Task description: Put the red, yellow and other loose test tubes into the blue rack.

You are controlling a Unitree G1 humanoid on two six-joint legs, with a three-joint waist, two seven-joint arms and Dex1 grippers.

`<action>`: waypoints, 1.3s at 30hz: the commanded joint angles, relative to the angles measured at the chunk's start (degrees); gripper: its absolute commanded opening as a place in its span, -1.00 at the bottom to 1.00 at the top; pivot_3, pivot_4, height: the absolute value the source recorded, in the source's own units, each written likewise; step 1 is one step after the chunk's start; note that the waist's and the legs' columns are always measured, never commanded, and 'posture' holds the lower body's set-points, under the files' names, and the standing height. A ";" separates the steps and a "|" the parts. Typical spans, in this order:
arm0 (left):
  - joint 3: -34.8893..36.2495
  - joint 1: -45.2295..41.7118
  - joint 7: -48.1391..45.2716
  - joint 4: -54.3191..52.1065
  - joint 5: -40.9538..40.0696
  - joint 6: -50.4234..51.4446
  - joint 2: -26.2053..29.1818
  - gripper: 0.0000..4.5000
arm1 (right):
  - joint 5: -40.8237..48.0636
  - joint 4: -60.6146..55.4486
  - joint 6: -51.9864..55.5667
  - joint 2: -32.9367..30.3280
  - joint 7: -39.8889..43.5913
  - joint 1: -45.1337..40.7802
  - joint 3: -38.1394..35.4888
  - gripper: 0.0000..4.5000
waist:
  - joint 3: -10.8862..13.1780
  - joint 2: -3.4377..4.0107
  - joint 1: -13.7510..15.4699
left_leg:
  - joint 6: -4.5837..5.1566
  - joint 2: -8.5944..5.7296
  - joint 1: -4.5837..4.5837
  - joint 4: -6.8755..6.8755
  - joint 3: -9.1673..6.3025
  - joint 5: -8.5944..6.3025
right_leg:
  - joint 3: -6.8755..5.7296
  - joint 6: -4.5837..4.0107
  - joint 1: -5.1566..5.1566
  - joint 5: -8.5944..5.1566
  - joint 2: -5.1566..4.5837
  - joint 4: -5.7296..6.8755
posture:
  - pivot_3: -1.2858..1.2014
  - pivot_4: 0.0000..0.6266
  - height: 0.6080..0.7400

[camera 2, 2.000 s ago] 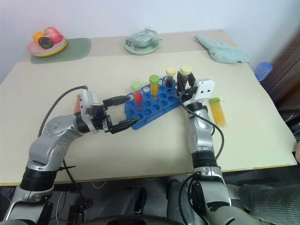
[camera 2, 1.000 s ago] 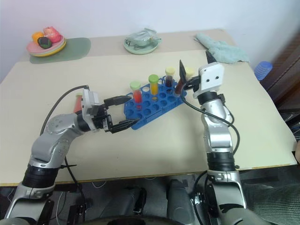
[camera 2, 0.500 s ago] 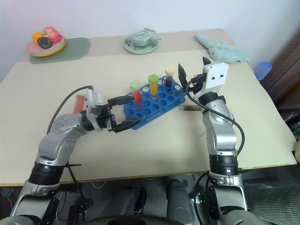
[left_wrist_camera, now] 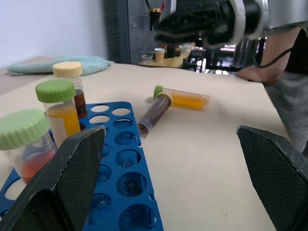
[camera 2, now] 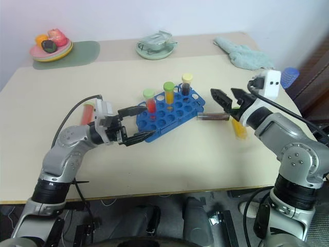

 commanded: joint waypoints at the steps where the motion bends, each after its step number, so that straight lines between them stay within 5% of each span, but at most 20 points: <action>1: 0.33 -1.27 -0.52 0.29 0.22 -1.60 -0.16 1.00 | -7.14 -2.53 -7.00 -9.38 10.24 2.64 6.74 0.93 | 0.00 0.00 0.40 | -0.01 0.00 0.00 0.00 0.02 0.00 | -0.01 0.02 0.03 0.01 0.00 -0.05 | 0.03 -0.52 1.00; 6: 0.59 -1.08 -1.34 1.11 0.35 -2.46 0.05 1.00 | -21.97 6.56 -26.72 -23.99 30.39 4.51 18.20 0.93 | 0.01 -0.02 0.59 | 0.17 -0.02 0.01 0.06 0.17 -0.10 | -0.11 0.22 0.15 0.12 0.02 -0.31 | 0.03 -0.52 1.00; 11: 0.91 -0.02 -1.24 0.58 0.60 -3.03 0.27 1.00 | -32.21 20.32 -43.77 -28.71 45.39 -1.38 26.54 0.93 | 0.03 -0.07 0.36 | 0.22 -0.04 0.06 0.14 0.29 -0.13 | -0.08 0.30 0.22 0.17 0.01 -0.37 | 0.03 -0.52 1.00; 26: 2.03 4.69 2.19 -5.21 0.53 -1.97 1.68 1.00 | -49.91 59.50 -65.96 -17.55 60.85 -23.32 38.82 0.93 | 0.06 -0.09 0.72 | 0.17 -0.01 0.00 0.10 0.26 -0.11 | -0.02 0.23 0.15 0.20 0.00 -0.40 | 0.03 -0.52 1.00; 39: 1.90 4.67 3.22 -6.21 0.63 -1.65 2.22 1.00 | -53.24 68.91 -77.67 -15.88 70.70 -27.88 39.37 0.93 | 0.06 -0.09 0.50 | 0.12 0.01 0.04 0.10 0.25 -0.09 | -0.02 0.20 0.14 0.22 0.01 -0.35 | 0.03 -0.52 1.00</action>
